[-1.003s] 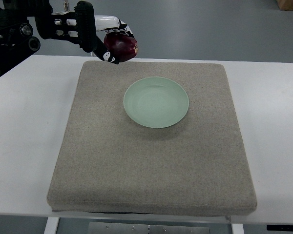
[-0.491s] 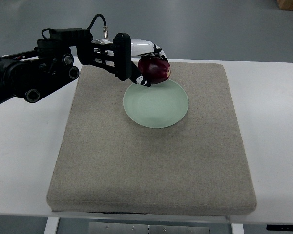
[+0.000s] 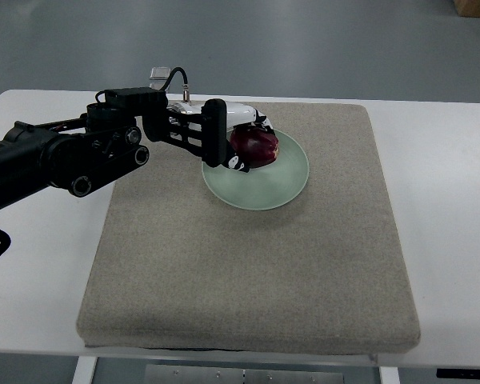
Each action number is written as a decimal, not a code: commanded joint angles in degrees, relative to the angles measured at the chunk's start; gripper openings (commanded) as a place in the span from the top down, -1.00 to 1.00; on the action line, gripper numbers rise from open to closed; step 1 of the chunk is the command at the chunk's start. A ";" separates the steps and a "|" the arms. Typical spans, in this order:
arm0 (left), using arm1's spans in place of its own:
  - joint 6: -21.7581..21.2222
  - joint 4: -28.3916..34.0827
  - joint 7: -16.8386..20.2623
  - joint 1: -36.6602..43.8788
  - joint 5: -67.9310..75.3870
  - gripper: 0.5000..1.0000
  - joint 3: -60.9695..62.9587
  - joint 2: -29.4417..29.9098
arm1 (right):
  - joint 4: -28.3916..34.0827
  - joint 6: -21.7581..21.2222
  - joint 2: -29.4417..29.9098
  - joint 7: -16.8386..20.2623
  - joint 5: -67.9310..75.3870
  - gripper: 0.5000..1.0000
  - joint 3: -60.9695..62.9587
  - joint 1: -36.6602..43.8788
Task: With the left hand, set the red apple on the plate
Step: 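Carry the apple over the green plate and lower it onto it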
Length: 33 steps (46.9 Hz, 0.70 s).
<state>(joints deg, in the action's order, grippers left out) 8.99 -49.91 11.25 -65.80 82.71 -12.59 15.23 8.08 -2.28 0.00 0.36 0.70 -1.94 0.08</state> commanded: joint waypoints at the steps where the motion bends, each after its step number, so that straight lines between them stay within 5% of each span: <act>1: -0.02 0.07 0.00 0.32 -0.09 0.32 0.02 -0.29 | 0.00 0.00 0.00 -0.01 0.00 -0.73 0.00 0.01; 8: -0.02 -0.02 0.00 0.76 -0.18 -0.52 0.02 -0.29 | 0.00 0.00 0.00 0.08 0.00 -0.73 0.00 0.01; 14: 0.24 -0.02 -0.09 0.85 -0.79 -0.93 0.02 -0.29 | 0.00 0.00 0.00 -0.01 0.00 -0.73 0.00 0.01; 33: 0.86 -0.28 -0.01 -2.22 -13.52 -0.99 -0.86 2.17 | 0.00 0.00 0.00 -0.01 0.00 -0.73 0.00 0.01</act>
<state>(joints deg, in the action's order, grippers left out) 9.85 -50.43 11.16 -66.58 74.16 -13.31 16.27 8.09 -2.29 0.00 0.37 0.70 -1.93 0.09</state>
